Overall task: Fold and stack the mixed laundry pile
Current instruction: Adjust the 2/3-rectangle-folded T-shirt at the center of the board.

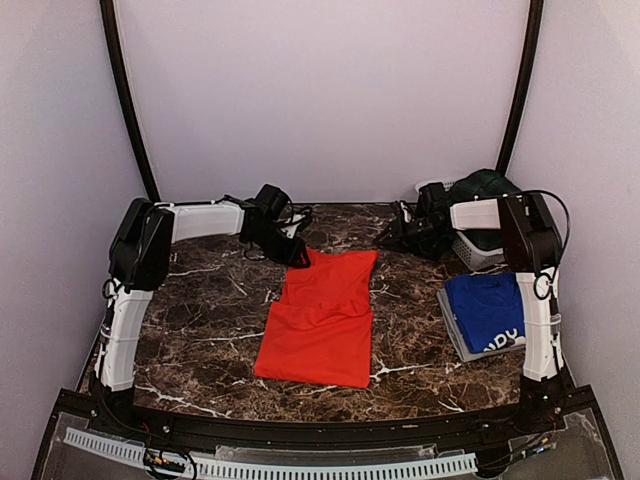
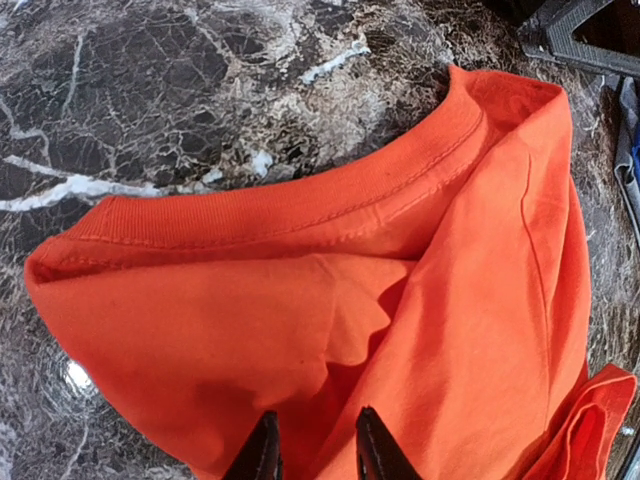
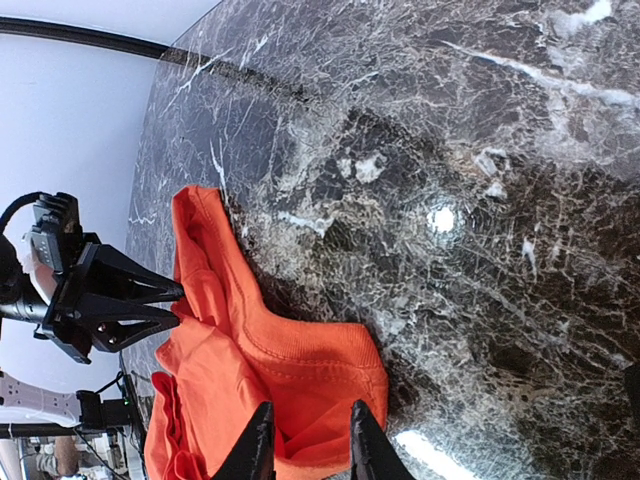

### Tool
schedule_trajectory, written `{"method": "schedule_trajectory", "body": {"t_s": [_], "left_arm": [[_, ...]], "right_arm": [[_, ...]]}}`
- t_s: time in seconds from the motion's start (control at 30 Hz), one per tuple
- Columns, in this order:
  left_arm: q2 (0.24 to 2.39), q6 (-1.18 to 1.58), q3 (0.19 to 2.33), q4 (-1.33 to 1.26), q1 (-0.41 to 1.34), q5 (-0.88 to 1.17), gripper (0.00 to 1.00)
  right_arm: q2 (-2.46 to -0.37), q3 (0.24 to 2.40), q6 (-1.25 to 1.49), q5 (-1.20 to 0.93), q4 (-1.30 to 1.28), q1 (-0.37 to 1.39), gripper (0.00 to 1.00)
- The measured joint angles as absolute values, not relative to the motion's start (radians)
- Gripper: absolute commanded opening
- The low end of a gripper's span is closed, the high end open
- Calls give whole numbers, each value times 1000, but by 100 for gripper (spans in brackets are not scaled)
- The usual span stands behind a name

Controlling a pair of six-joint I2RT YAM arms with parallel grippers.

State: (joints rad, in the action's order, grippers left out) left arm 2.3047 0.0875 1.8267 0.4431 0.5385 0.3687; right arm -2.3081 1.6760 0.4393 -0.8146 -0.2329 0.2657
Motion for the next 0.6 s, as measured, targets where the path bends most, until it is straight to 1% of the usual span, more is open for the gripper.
{"method": "schedule_trajectory", "body": {"t_s": [0.13,0.27,0.37,0.47,0.6], "left_arm": [[2317,78,1832,455,538,377,28],[2317,69,1834,467,538,402,26],[2317,62,1834,469,539,418,20],[2317,59,1838,470,539,434,17],[2317,59,1849,471,539,452,7]], "right_arm": [[-2308,1676,439,-814,-233,266,23],[-2308,1676,439,-814,-233,266,23],[-2309,1676,439,-814,-233,266,23],[-2310,1676,439,-814,-233,266,24],[-2313,1677,439,-814,-233,266,28]]}}
